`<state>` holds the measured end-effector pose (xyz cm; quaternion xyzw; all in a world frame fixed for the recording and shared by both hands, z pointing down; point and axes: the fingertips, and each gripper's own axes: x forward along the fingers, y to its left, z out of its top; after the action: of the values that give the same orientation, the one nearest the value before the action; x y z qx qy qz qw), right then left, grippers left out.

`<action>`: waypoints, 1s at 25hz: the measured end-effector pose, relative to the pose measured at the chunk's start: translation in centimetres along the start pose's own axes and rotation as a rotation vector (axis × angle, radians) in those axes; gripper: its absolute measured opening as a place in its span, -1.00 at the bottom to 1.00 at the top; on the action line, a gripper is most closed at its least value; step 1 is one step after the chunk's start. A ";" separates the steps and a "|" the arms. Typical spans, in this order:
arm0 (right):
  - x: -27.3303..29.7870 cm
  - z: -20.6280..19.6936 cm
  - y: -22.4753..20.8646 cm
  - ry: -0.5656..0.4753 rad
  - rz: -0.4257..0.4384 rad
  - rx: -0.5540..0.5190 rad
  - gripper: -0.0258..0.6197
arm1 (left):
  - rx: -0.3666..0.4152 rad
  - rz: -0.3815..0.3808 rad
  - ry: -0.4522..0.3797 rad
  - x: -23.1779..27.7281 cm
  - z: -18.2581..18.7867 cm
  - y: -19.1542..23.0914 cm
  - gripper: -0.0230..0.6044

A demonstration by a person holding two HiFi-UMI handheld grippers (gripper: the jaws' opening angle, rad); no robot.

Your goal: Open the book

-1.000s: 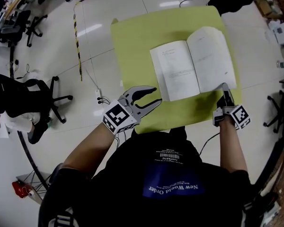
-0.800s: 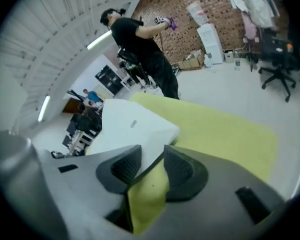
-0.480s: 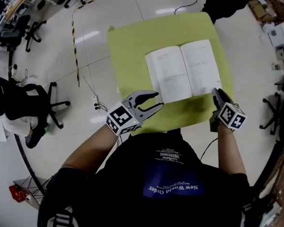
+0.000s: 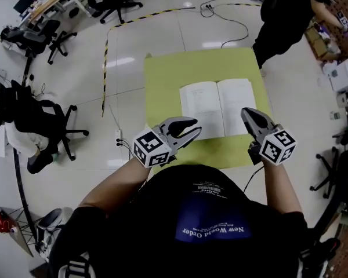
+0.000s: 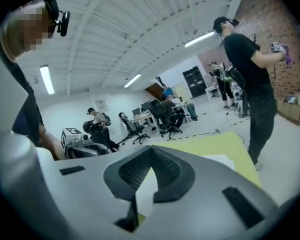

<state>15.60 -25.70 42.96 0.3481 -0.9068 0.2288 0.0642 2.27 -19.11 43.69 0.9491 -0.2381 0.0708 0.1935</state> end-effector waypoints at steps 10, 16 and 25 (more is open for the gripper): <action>-0.2 5.5 7.3 -0.006 0.280 -0.079 -0.95 | -0.025 0.275 -0.259 -11.3 5.9 -3.8 -0.91; -0.9 5.5 13.5 -0.042 0.291 -0.054 -0.96 | -0.034 0.327 -0.402 -19.9 8.0 -5.0 -0.91; -4.7 3.7 16.8 -0.116 0.217 0.034 -0.96 | -0.074 0.276 -0.416 -23.2 6.2 -8.4 -0.90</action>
<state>8.15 -13.61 32.20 0.2618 -0.9373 0.2293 -0.0194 -13.80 -4.92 29.99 0.8941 -0.4026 -0.1088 0.1634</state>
